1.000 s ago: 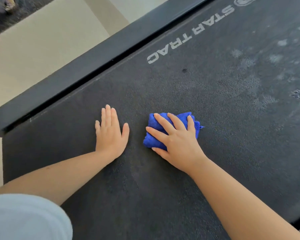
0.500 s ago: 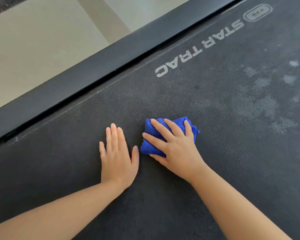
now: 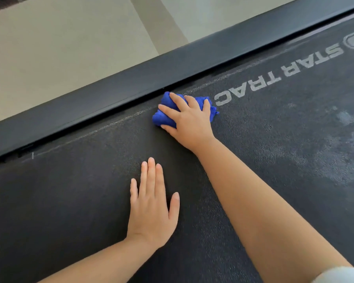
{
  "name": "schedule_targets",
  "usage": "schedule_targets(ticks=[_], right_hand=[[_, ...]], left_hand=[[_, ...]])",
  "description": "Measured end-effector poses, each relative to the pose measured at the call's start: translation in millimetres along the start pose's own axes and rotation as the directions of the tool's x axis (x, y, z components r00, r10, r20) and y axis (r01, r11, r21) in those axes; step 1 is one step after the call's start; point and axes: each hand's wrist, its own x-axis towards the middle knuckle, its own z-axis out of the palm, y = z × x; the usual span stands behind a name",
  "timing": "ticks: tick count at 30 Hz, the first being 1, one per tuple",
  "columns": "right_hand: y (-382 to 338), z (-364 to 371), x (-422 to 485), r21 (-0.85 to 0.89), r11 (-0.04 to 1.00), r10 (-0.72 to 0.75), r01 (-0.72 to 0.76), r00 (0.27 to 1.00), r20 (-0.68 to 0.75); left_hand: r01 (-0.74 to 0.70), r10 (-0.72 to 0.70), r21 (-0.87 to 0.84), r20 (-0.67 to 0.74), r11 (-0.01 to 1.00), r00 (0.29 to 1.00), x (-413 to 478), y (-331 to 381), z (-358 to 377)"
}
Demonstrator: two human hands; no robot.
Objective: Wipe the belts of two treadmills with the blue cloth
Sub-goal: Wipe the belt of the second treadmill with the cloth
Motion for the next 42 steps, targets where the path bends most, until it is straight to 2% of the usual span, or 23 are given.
schedule_targets(ticks=[3,10,14,19,22,24,28,32,34,38,42], right_hand=[[6,-10,-32,-0.022,1.000,0.003,-0.005,0.995,-0.095],[22,-49,-183,-0.099,0.994,0.027,-0.036,0.996,-0.090],[28,-44,-154,-0.101,0.994,0.028,-0.037,0.996,-0.081],[45,-31,-38,-0.114,0.973,0.199,-0.203,0.979,-0.047],[50,-25,-4,-0.123,0.956,0.271,-0.265,0.962,0.038],[51,-28,-13,-0.117,0.966,0.236,-0.229,0.971,0.045],[50,-37,-85,-0.114,0.983,0.138,-0.147,0.987,-0.087],[42,-56,-192,-0.138,0.984,0.100,-0.112,0.991,-0.093],[43,-63,-218,-0.145,0.986,0.067,-0.080,0.993,-0.092],[60,-65,-202,-0.122,0.992,-0.020,0.013,0.998,-0.057],[105,-65,-136,-0.126,0.987,0.091,-0.098,0.994,-0.061]], left_hand=[[0.009,-0.009,0.011,0.009,1.000,1.000,-1,0,-1],[0.004,-0.005,-0.031,-0.002,1.000,1.000,-2,1,0],[0.005,-0.005,-0.035,0.007,0.999,1.000,-1,2,-1],[0.005,-0.004,-0.022,0.011,1.000,1.000,-1,1,1],[0.002,-0.002,-0.015,0.010,1.000,1.000,-2,1,1],[-0.005,0.005,-0.013,0.009,1.000,1.000,-2,0,0],[0.005,-0.005,-0.020,0.012,1.000,1.000,0,2,-1],[0.010,-0.009,-0.034,0.038,0.999,0.999,0,3,-3],[0.012,-0.009,-0.045,0.053,0.999,0.999,-1,3,-5],[0.010,-0.007,-0.053,0.062,0.999,0.998,-1,3,-6],[0.034,-0.029,-0.064,0.073,0.997,0.997,-1,4,-6]])
